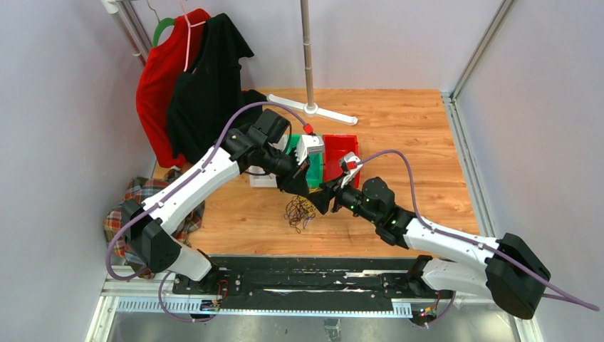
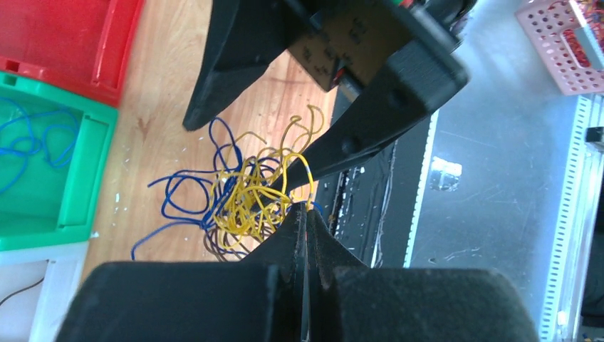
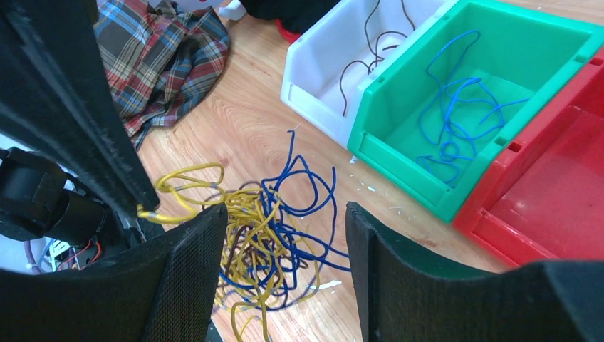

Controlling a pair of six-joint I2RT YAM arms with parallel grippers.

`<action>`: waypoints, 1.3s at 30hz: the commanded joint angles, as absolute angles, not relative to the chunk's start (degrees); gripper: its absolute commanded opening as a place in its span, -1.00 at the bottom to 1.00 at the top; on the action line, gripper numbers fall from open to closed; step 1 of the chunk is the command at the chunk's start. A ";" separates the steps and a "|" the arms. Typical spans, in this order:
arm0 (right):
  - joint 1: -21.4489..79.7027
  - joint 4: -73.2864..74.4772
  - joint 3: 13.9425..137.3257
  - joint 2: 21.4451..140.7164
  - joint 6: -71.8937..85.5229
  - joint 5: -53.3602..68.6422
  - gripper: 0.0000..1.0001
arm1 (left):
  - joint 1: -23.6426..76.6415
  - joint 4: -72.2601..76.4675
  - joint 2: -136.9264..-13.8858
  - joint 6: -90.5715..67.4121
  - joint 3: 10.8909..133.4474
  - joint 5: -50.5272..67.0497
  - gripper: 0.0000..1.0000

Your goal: Untangle the cables

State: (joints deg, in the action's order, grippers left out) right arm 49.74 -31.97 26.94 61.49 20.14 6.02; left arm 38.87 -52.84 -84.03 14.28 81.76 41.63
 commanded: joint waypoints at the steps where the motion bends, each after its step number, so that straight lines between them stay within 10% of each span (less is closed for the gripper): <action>1: 51.65 -35.97 29.93 63.93 20.75 5.85 0.24 | 39.29 -53.26 -82.06 12.60 82.73 47.41 -0.99; 22: 51.86 -40.76 13.76 68.04 28.19 -2.00 -0.45 | 39.28 -57.74 -79.21 13.19 98.53 46.47 -0.99; 32: 51.86 -26.23 18.13 46.90 24.20 -5.71 0.10 | 39.29 -57.83 -78.32 19.08 89.34 40.70 -0.99; 39: 52.26 -27.63 20.63 49.66 24.64 1.16 0.09 | 39.29 -57.82 -78.60 21.26 85.91 38.21 -0.99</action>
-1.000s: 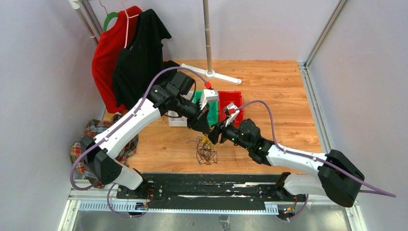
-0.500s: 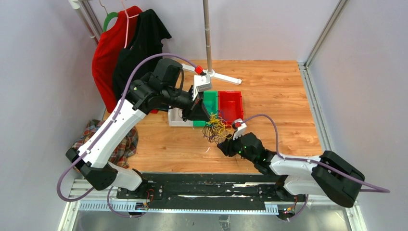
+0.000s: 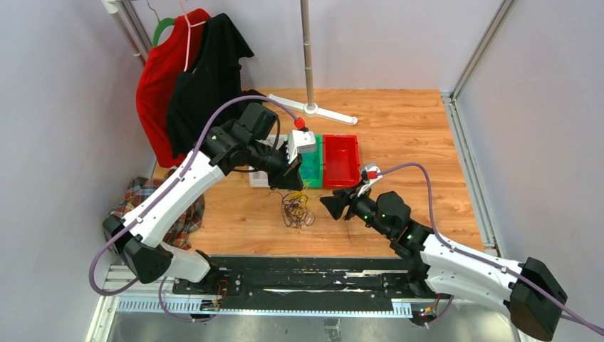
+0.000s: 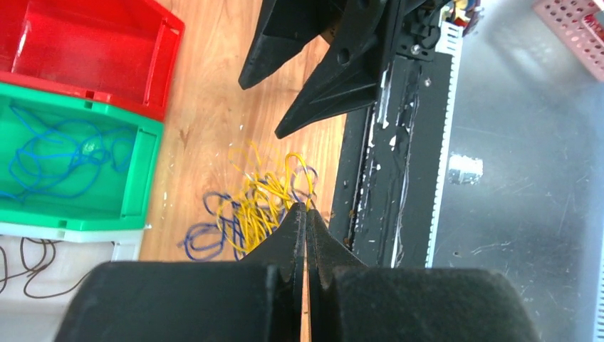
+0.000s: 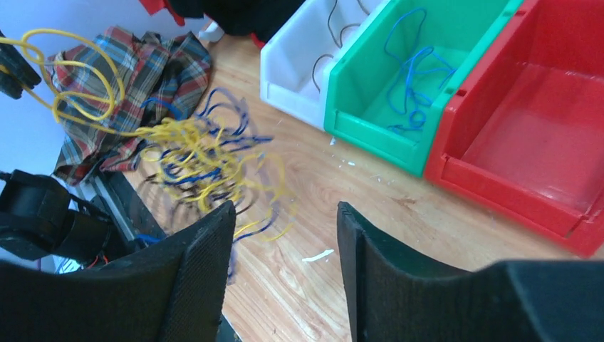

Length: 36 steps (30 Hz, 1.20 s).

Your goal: Untangle the cables

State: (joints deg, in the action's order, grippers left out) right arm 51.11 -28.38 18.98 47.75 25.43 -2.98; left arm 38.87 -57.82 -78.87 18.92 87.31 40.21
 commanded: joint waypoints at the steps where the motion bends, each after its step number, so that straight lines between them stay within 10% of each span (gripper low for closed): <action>1: 52.62 -28.27 20.77 50.45 24.44 1.81 0.13 | 39.29 -57.79 -78.41 21.57 85.12 38.01 -0.99; 36: 53.62 -41.86 27.75 86.93 23.72 8.43 0.11 | 39.20 -46.76 -71.49 27.43 58.53 22.10 -0.99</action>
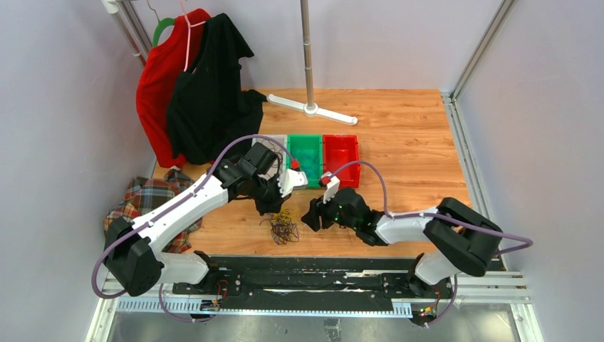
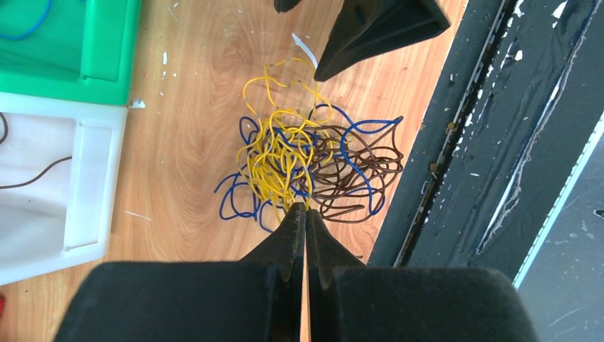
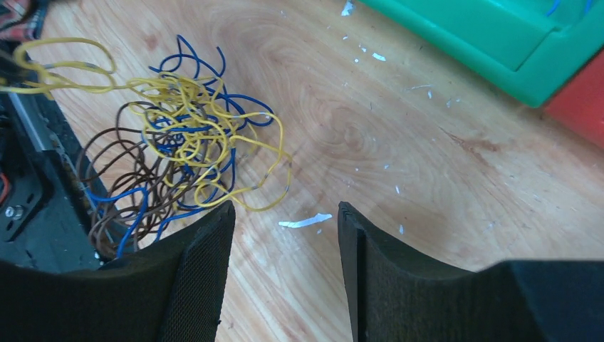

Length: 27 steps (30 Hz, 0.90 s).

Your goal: Untangle the cables

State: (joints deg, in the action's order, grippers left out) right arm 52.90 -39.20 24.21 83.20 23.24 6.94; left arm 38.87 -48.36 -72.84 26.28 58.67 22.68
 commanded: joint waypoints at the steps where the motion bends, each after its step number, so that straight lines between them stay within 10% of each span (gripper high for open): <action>1: 53.61 -42.06 28.55 88.13 23.88 8.68 0.11 | 39.20 -46.76 -71.46 27.42 58.53 22.15 -0.99; 7: 53.61 -43.05 33.88 95.17 25.23 12.24 0.02 | 39.20 -46.80 -71.38 27.86 58.52 21.95 -0.99; 18: 52.92 -44.33 32.82 92.54 25.42 10.50 -0.98 | 39.12 -47.90 -69.89 28.66 58.50 20.43 -0.99; 26: 52.30 -35.61 32.06 73.49 22.03 8.24 -0.99 | 38.50 -49.04 -65.33 28.51 55.91 19.17 -0.96; 27: 52.30 -34.94 32.16 71.90 22.05 8.69 -0.99 | 38.50 -48.97 -64.36 28.28 55.67 19.15 -0.66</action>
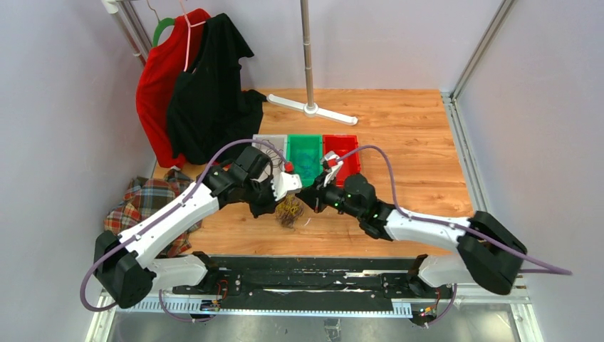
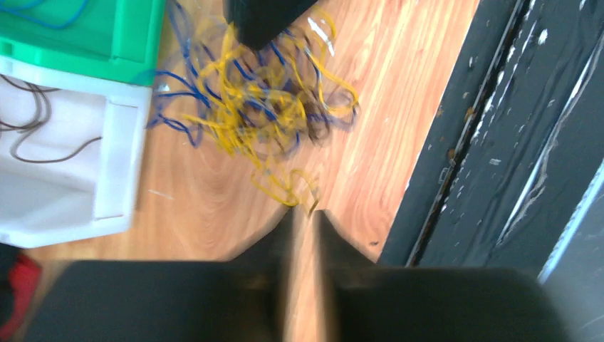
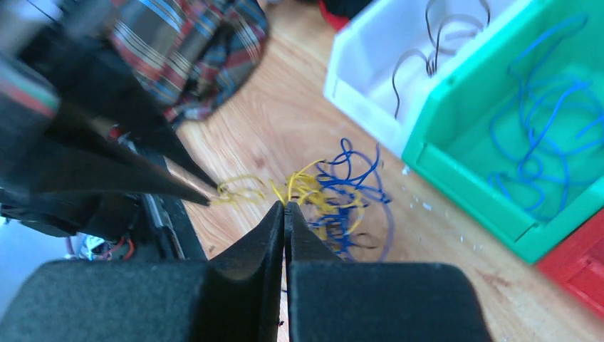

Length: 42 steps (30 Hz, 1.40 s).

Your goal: Untangle the cables

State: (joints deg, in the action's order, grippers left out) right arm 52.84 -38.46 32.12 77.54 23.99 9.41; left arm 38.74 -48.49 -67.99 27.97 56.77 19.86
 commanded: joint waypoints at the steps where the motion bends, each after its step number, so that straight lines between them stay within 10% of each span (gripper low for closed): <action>1: 52.31 -34.41 32.28 70.49 22.06 9.26 -0.99 | 38.50 -48.98 -63.38 28.15 55.61 19.20 -0.24; 4: 52.40 -31.98 33.24 67.15 21.85 11.41 -0.99 | 38.41 -48.22 -59.74 27.24 56.33 19.11 0.55; 10: 52.48 -28.75 34.78 64.33 20.49 15.15 -0.99 | 37.65 -42.87 -52.78 24.40 58.06 24.78 0.65; 42: 55.75 -31.69 41.99 64.92 24.74 26.90 -0.99 | 37.71 -30.66 -50.65 22.74 51.97 37.26 -0.36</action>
